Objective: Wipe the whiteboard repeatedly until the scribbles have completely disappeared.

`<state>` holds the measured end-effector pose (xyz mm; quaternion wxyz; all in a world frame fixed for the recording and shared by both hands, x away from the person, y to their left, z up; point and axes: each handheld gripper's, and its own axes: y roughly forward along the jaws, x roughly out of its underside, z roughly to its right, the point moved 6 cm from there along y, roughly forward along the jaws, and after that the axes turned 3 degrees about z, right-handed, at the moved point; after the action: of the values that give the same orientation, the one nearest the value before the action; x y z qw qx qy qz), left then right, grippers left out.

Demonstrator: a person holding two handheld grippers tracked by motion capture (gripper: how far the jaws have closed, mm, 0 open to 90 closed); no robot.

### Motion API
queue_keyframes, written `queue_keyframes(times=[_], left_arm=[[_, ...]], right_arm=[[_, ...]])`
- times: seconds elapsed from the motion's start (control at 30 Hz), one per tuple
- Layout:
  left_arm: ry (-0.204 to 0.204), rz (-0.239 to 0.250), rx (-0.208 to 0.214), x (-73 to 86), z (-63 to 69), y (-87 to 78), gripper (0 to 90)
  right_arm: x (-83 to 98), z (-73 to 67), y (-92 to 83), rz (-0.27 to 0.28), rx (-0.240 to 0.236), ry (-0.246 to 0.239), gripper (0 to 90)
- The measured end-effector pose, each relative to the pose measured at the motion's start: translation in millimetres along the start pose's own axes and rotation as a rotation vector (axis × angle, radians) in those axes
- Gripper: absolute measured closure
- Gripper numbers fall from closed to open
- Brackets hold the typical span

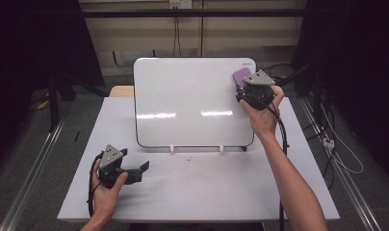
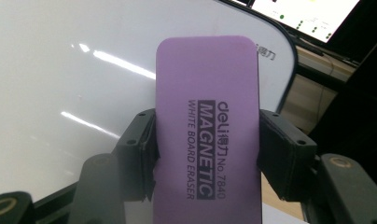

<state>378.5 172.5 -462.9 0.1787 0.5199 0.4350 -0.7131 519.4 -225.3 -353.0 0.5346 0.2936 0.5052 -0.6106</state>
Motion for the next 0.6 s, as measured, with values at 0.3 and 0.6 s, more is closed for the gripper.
queue_keyframes(times=[0.3,0.6], left_arm=[[0.000,-0.001,-0.008,-0.6,-2.2,0.0,5.9],[0.001,-0.005,-0.004,-0.7,-0.5,2.5,5.9]], right_arm=[[21.1,-0.4,-10.8,-0.005,0.000,0.011,41.9],[35.0,-35.1,-16.8,0.007,-0.090,0.008,41.9]])
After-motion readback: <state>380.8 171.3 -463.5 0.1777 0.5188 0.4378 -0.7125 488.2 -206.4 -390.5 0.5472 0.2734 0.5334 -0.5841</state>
